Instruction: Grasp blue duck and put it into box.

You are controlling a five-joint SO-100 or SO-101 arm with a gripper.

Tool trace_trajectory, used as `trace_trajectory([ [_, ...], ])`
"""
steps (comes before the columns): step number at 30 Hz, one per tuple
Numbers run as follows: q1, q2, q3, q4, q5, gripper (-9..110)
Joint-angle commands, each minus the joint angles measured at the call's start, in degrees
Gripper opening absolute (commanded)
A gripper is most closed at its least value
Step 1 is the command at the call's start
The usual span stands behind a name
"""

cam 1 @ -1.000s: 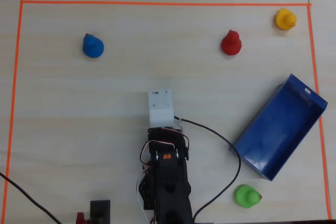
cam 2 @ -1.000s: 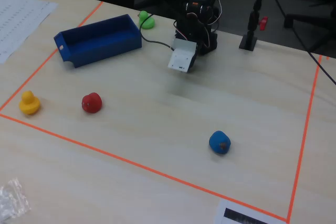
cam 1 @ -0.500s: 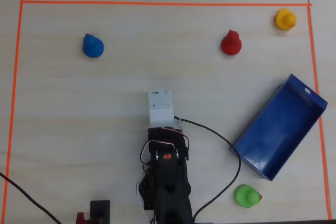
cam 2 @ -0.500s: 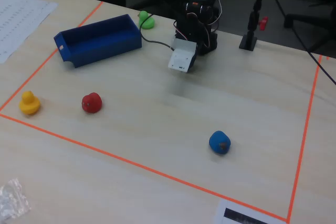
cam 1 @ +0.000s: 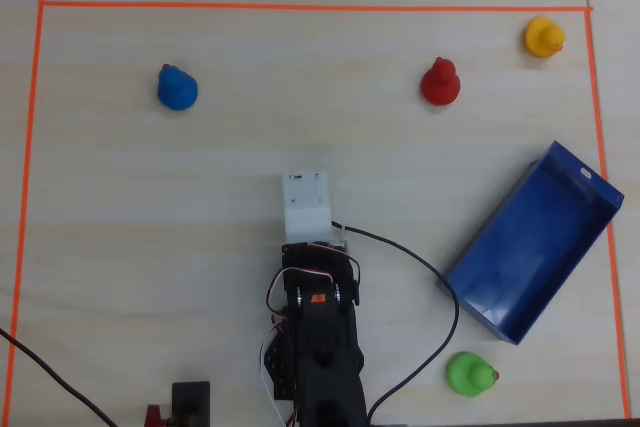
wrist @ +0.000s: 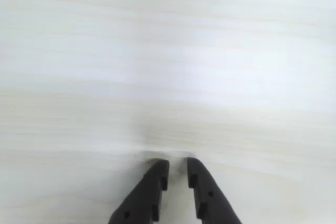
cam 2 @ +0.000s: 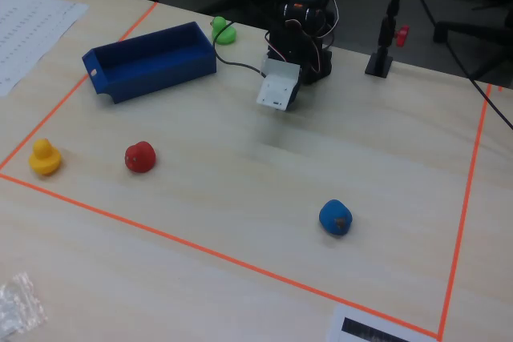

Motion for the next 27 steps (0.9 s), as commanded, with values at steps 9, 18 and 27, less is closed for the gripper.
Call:
trace_trajectory([
  [9,0.4,0.1,-0.3,1.1,0.0,2],
  [18,1.2,0.1,-0.3,0.9,0.0,4],
  [27,5.4,0.0,-0.3,1.1,-7.0,4],
])
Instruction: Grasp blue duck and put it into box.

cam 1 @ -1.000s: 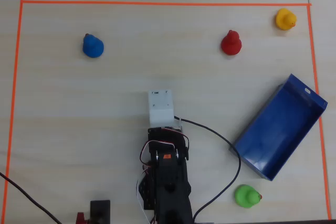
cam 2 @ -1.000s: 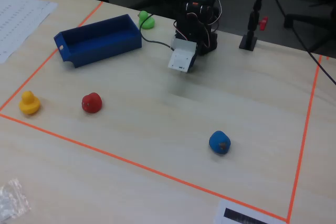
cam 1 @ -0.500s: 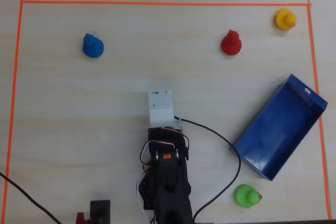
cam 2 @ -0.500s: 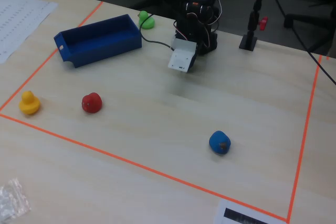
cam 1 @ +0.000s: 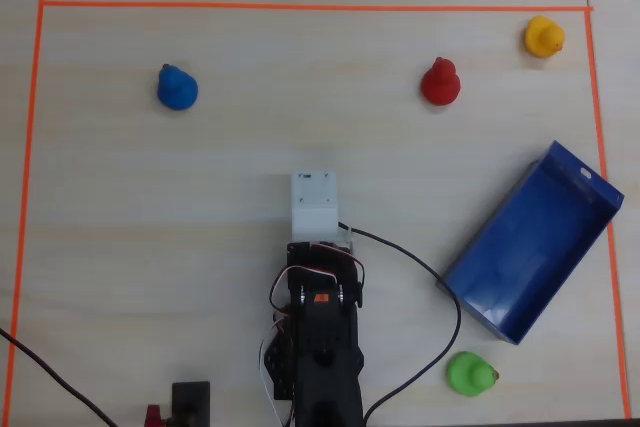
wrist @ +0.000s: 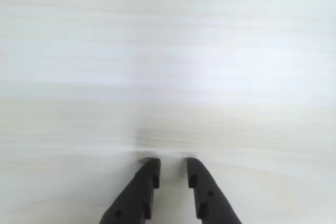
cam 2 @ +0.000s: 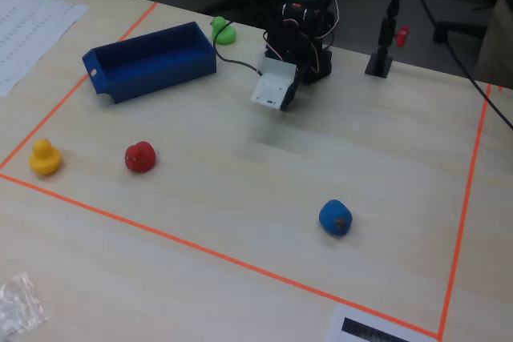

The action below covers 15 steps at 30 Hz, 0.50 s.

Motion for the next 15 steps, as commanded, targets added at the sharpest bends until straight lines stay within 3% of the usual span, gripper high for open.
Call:
trace_trajectory([
  [1,2.1,-0.1,-0.3,0.3,-8.7,3],
  [4,0.0,-0.1,-0.4,-7.1,-8.2,1],
  [8,-3.5,-0.5,-1.0,-26.3,-4.1,4],
  [12,-8.3,-16.2,-7.9,-46.6,-0.2,9],
  [15,-11.1,-32.3,-18.7,-52.7,3.4,12],
])
